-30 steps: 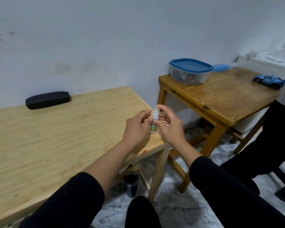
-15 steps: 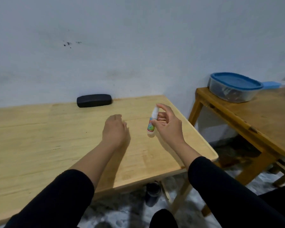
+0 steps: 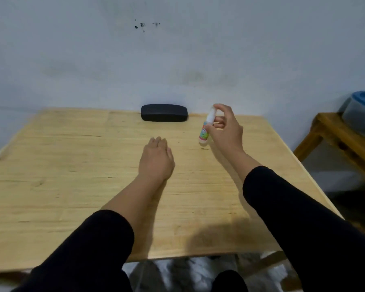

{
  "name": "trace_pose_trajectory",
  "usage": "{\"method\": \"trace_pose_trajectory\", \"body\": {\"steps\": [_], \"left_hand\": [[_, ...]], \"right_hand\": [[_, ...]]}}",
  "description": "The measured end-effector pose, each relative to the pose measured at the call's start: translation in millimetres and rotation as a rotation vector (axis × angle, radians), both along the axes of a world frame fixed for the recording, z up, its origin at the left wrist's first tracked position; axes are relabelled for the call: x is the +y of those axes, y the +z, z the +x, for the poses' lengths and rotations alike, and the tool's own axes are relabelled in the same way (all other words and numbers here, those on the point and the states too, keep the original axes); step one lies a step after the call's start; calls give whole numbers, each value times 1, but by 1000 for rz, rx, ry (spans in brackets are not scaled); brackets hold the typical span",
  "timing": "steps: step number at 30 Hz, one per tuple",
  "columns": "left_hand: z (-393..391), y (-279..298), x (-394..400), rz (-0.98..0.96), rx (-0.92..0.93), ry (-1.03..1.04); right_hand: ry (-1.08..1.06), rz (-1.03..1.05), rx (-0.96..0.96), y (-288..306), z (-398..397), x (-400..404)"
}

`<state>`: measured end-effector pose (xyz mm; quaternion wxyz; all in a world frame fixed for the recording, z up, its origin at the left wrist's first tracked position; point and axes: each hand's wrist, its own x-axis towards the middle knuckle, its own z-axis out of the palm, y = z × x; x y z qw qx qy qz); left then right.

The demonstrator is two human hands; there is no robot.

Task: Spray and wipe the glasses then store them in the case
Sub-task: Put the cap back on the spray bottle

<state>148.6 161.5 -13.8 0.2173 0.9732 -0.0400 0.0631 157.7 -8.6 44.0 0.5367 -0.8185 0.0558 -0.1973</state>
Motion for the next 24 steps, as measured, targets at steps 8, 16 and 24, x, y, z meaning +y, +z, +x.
{"method": "trace_pose_trajectory", "body": {"steps": [8,16,24], "left_hand": [[1,1,-2,25,-32,10],[4,-1,-3,13,-39,29],[6,-3,-3,-1,-37,27]], "right_hand": [[-24,-35,-7,3,71,10],[10,-133,-14,-5,115,10],[44,-143,-31,-18,129,9]]}}
